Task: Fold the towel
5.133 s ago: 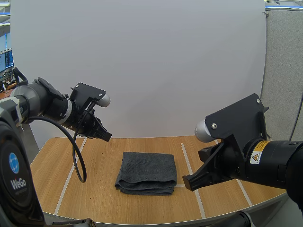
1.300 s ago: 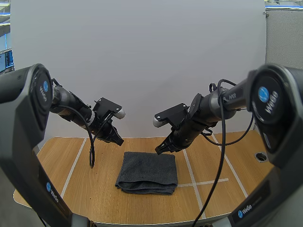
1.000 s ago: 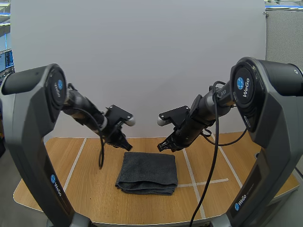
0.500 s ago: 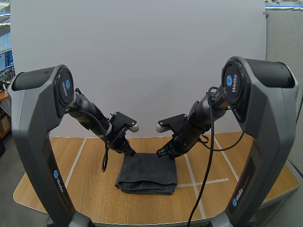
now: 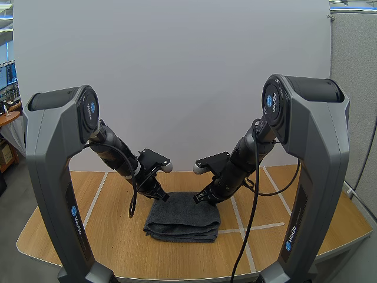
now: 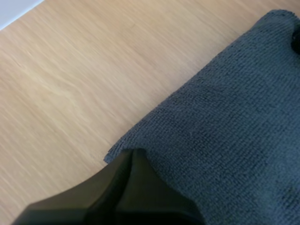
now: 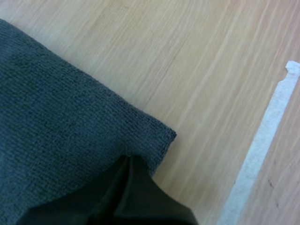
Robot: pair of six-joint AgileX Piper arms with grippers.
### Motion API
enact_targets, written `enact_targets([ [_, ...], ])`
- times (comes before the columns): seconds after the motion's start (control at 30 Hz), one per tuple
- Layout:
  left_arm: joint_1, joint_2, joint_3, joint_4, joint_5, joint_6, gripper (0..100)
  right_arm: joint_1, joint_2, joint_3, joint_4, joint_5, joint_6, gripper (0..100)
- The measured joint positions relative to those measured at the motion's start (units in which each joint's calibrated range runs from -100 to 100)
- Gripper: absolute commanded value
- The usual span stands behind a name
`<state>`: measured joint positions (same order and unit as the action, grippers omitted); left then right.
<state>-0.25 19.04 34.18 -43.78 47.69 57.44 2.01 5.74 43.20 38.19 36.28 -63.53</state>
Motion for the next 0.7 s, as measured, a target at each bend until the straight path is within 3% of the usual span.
enact_targets([
  [0.13, 0.0, -0.38, 0.0, -0.34, 0.0, 0.0, 0, 0.0, -0.46, -0.15, 0.12, -0.13, -0.1, 0],
  [0.37, 0.55, -9.53, 0.38, 0.28, 4.74, -0.74, 0, -0.46, -12.5, -0.15, -0.12, 8.1, 0.31, 0],
  [0.47, 3.07, -18.83, 0.38, 0.42, 13.57, -2.35, 0, -0.96, -19.58, -0.15, -2.35, 13.64, 2.87, 0],
  [0.57, 5.09, -22.39, 0.38, 0.7, 21.25, -3.05, 0, -1.59, -28.64, -0.15, -9.6, 23.31, 7.77, 0],
  [0.63, 7.71, -24.99, 0.38, 0.91, 30.08, -3.86, 9, -1.76, -32.86, -0.15, -11.52, 27.86, 8.93, 0],
  [0.67, 8.34, -25.26, 0.38, 0.9, 32.26, -3.97, 12, -1.76, -34.02, -0.15, -12.07, 29.66, 9.15, 0],
  [0.7, 8.7, -25.43, 0.38, 0.9, 34.75, -4.25, 24, -1.76, -35.61, -0.15, -12.32, 31.61, 9.36, 0],
])
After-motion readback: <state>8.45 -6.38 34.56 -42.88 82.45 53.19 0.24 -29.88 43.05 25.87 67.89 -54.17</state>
